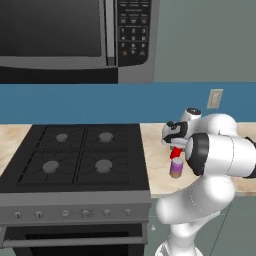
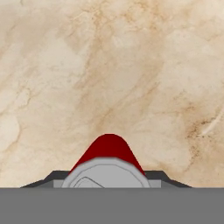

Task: Four empty soda cans are scattered around the kitchen. Gather all the cans and cluster them next to the stove for recycling.

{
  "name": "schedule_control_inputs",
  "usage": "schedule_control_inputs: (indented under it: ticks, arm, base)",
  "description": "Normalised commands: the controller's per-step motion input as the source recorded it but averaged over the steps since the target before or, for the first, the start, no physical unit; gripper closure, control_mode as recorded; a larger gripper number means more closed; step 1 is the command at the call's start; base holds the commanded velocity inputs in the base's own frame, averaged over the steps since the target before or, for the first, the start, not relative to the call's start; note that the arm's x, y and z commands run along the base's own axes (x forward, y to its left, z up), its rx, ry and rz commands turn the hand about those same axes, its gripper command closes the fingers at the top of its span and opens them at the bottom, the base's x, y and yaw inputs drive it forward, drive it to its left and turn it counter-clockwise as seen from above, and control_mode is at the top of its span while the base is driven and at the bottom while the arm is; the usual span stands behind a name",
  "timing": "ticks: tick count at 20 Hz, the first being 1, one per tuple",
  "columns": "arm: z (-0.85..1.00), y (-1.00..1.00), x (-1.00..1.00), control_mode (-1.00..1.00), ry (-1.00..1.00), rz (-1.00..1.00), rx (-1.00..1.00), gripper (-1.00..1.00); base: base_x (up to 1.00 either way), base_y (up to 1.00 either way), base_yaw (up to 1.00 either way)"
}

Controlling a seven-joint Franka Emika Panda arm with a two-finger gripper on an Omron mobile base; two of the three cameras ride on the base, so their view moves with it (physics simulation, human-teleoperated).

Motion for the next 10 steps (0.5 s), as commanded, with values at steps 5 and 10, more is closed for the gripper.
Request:
schedule_control_inputs:
  ticks: [5, 10]
  arm:
    - [-0.22, 0.01, 0.00, -1.00, 0.00, 0.00, 0.00, 1.00]
    - [-0.21, 0.00, 0.00, -1.00, 0.00, 0.00, 0.00, -1.00]
  base:
    - [0.00, 0.00, 0.00]
    - [0.00, 0.00, 0.00]
